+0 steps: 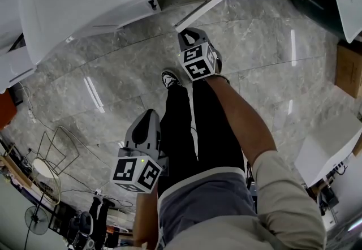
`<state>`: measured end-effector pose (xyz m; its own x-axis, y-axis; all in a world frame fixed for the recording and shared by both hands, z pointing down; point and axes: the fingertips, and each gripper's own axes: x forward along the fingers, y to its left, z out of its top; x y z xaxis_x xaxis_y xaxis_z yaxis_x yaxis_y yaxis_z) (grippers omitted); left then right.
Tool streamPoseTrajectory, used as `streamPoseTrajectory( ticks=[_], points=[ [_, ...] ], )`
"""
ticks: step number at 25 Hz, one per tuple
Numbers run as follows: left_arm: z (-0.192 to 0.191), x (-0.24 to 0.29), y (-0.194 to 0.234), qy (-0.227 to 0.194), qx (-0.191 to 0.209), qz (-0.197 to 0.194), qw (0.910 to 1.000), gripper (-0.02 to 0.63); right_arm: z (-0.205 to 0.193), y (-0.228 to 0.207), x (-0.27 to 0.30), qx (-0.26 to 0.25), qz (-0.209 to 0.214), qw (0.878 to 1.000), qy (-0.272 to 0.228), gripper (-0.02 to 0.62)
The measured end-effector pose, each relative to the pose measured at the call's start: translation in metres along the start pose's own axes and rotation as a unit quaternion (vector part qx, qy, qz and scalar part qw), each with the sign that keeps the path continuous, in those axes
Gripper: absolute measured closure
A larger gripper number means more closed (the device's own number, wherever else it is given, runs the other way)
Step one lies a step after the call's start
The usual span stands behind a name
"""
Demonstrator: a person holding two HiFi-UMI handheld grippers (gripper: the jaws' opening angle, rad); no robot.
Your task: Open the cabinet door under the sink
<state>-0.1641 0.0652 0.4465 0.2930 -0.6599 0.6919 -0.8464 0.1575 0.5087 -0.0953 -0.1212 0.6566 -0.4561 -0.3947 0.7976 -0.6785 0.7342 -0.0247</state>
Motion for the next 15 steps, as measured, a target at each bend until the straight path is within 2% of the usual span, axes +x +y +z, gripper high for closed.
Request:
streamPoseTrajectory(
  ticks=[15],
  points=[
    [0.002,0.008,-0.017,0.002,0.004,-0.001,1.0000,0.607,-0.016,-0.001,-0.011,-0.023,0.015,1.000,0.005,0.538]
  ],
)
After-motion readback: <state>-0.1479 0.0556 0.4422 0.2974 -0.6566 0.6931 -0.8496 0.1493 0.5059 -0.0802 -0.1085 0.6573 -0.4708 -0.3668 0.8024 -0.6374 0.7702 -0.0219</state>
